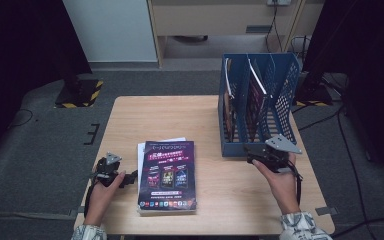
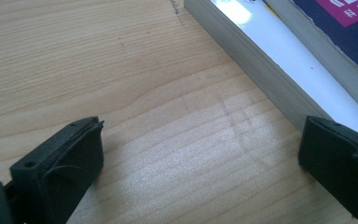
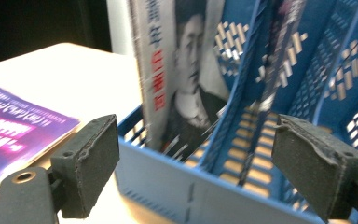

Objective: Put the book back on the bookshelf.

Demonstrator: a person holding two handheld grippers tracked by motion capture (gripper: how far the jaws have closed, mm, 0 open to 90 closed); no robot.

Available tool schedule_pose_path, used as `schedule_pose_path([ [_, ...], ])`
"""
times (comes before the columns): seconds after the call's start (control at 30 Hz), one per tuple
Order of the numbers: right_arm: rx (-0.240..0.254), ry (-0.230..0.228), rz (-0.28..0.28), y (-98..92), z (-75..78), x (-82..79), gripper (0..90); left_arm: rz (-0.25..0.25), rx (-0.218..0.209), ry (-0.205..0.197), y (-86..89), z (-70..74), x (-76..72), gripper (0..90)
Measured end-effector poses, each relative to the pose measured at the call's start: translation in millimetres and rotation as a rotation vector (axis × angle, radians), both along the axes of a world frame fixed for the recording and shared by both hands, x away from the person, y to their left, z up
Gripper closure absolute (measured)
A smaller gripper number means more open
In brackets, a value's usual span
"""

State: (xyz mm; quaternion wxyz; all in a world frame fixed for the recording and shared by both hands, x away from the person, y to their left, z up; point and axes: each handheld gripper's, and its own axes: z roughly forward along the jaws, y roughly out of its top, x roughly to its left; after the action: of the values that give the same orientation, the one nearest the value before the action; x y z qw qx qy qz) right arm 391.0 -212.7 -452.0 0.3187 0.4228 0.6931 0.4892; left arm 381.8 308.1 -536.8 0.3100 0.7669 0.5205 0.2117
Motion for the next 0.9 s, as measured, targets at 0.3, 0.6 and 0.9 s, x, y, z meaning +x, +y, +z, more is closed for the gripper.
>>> schedule_pose_path([
  [0.3,0.005,0.047,0.104,29.0,-4.1,-14.0,15.3,0.019,-0.033,-0.006,7.9,8.0,-4.2,7.1],
  [0.6,-0.045,0.043,0.202,60.5,-6.7,-26.4,19.8,0.003,-0.062,-0.06,0.2,27.0,-18.6,9.6],
  [0.9,-0.094,0.08,0.266,85.6,-18.2,-31.1,24.0,-0.062,-0.059,-0.092,-22.4,42.0,-37.2,14.3],
])
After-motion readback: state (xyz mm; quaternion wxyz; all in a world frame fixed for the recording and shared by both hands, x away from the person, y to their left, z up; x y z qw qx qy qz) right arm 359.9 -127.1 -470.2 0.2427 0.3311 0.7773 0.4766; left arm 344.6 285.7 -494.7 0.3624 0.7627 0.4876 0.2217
